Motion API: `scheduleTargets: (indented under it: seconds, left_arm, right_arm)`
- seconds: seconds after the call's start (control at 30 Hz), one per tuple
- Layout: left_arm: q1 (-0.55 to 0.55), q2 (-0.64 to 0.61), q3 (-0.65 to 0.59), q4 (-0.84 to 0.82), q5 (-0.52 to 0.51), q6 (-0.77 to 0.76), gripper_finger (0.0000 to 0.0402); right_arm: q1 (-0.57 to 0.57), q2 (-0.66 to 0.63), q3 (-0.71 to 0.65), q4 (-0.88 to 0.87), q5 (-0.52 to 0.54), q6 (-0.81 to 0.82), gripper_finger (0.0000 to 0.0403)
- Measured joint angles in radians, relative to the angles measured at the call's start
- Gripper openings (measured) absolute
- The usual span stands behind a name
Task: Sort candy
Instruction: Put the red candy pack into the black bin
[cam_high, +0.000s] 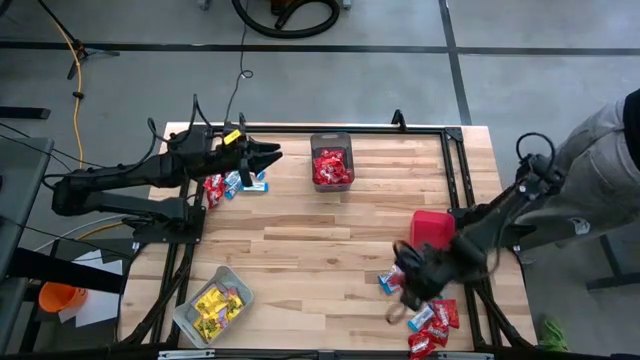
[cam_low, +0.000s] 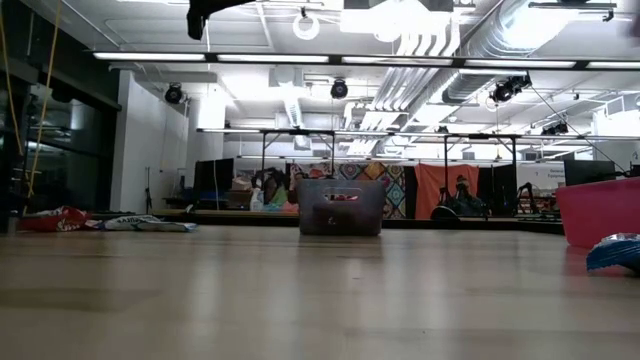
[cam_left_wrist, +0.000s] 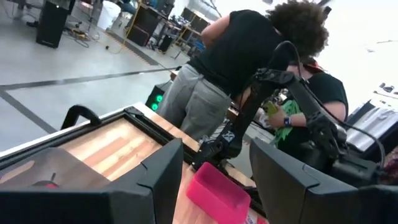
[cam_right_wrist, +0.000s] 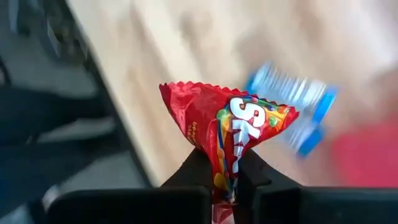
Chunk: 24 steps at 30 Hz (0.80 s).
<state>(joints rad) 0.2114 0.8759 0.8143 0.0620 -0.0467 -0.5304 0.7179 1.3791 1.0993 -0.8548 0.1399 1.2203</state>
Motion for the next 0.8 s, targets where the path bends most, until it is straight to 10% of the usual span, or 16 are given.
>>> scheduleTargets:
  seconds: [0.43,0.8]
  left_arm:
    - [-0.002,0.001,0.000,0.160,0.006,-0.027,0.0175]
    - [-0.010,0.000,0.000,0.237,0.068,-0.045,0.0175]
  right_arm:
    - [-0.688,0.042,-0.001,0.449,0.127,-0.882,0.0022]
    - [-1.064,0.126,-0.002,0.722,-0.041,-0.867,0.0025]
